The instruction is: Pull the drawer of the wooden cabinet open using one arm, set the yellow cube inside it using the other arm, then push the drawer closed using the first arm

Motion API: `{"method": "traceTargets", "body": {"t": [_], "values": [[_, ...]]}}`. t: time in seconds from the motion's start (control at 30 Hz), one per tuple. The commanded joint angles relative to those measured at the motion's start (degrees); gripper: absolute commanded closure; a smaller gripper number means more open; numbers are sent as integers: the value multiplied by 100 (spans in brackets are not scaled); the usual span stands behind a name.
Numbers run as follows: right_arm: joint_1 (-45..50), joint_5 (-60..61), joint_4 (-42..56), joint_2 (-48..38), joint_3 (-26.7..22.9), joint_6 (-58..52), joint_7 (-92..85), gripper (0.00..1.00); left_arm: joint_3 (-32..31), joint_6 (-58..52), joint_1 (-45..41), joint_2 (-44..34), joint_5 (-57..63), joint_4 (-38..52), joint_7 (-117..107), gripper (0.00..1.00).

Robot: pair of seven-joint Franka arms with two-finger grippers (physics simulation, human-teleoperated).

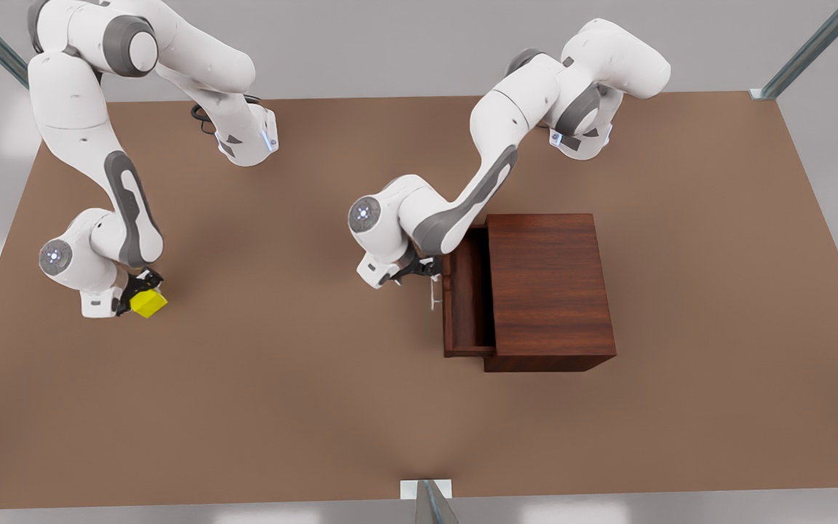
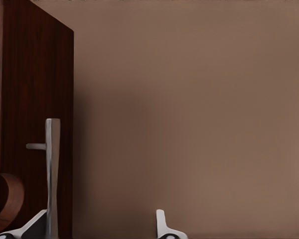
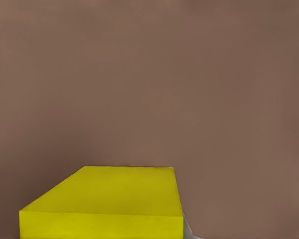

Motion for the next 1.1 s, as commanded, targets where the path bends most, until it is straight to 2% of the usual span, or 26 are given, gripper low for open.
{"method": "traceTargets", "body": {"t": [0.0, 0.07, 0.17, 0.27, 0.3, 0.33, 0.37, 0.43, 0.5, 0.67, 0.77, 1.07], "values": [[148, -34, 319, 6, 36, -989, 326, 78, -2, 18, -11, -57, -7, 26, -1, 0], [385, 1, 644, 33, 80, -1341, 344, 78, -11, -1071, 191, -838, -182, 26, 7, 0], [948, 36, 1329, 76, 80, -1956, 352, 78, -20, -2636, 1114, -2060, -543, 35, 367, 0], [1975, 89, 2119, 120, 80, -2623, 335, 78, -55, -3725, 2387, -2763, -631, 26, 2809, 0], [2424, 352, 2454, 129, 80, -2765, 335, 78, -107, -3517, 3062, -3105, -884, -340, 3782, 0], [2810, 589, 2700, 138, 80, -2756, 335, 78, -230, -2256, 3644, -4175, -1096, -2049, 4270, 0], [3328, 766, 3138, 321, 89, -2756, 352, 78, -389, -1853, 3953, -4530, -1149, -2663, 4305, 0], [4015, 766, 3904, 569, 124, -2756, 704, 78, -266, -2469, 3909, -4495, -1114, -2584, 4261, 0], [4498, 783, 4248, 639, 142, -2677, 1108, 78, -257, -2513, 3812, -4443, -1123, -2584, 4077, 0], [5096, 1241, 5417, 1526, 318, -2590, 1732, 77, -248, -2513, 3874, -4364, -1149, -2566, 4112, 0], [5360, 1293, 5566, 1676, 353, -2220, 2365, 77, -248, -2522, 3927, -4337, -1158, -2575, 4112, 0], [5808, 1539, 5961, 2133, 546, -1649, 2822, 77, -266, -2627, 3927, -4346, -1167, -2575, 4112, 0]]}}
